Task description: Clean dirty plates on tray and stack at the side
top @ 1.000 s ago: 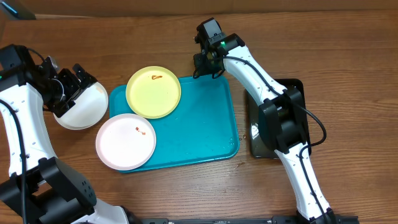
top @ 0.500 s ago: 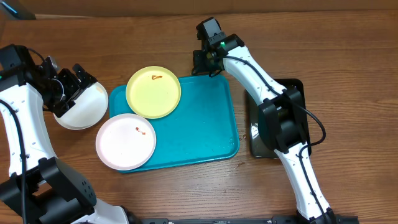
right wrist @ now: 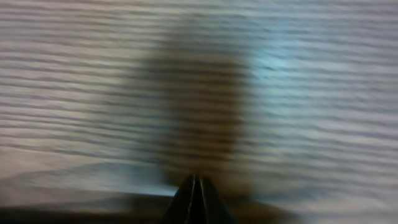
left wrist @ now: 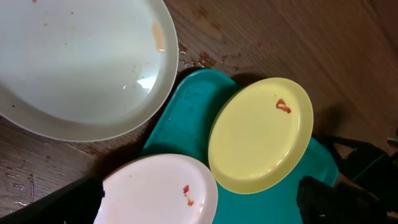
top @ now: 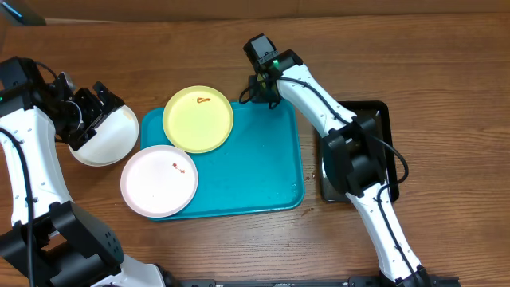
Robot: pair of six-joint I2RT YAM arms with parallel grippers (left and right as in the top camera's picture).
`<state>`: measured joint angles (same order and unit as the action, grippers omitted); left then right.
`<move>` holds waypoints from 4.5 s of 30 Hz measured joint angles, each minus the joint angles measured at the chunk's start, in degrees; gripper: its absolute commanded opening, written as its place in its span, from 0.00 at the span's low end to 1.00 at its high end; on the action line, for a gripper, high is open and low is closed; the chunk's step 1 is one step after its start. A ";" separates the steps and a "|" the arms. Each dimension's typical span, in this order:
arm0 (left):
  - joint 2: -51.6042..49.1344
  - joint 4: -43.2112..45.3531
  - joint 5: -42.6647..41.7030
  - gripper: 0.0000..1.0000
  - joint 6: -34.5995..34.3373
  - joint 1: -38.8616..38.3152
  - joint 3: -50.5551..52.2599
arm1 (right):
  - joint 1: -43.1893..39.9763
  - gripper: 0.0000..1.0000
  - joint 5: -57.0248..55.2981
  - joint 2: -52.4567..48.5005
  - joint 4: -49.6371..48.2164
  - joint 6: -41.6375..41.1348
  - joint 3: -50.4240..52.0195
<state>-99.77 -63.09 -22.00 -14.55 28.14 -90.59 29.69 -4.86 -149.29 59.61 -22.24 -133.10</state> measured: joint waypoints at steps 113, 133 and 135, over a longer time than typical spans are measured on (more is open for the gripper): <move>0.00 0.00 0.00 1.00 0.00 0.00 0.00 | -7.19 0.47 2.67 11.54 32.92 2.78 -9.66; 0.00 0.00 0.00 1.00 0.02 0.00 0.00 | -12.68 0.36 1.01 11.54 34.47 -3.17 -3.26; 0.00 0.00 0.00 1.00 0.00 0.00 0.00 | -12.68 0.36 1.03 11.54 33.57 -3.19 -1.95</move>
<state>-99.77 -63.09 -22.00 -14.55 28.14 -90.59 17.02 -3.84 -137.75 93.19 -25.43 -135.04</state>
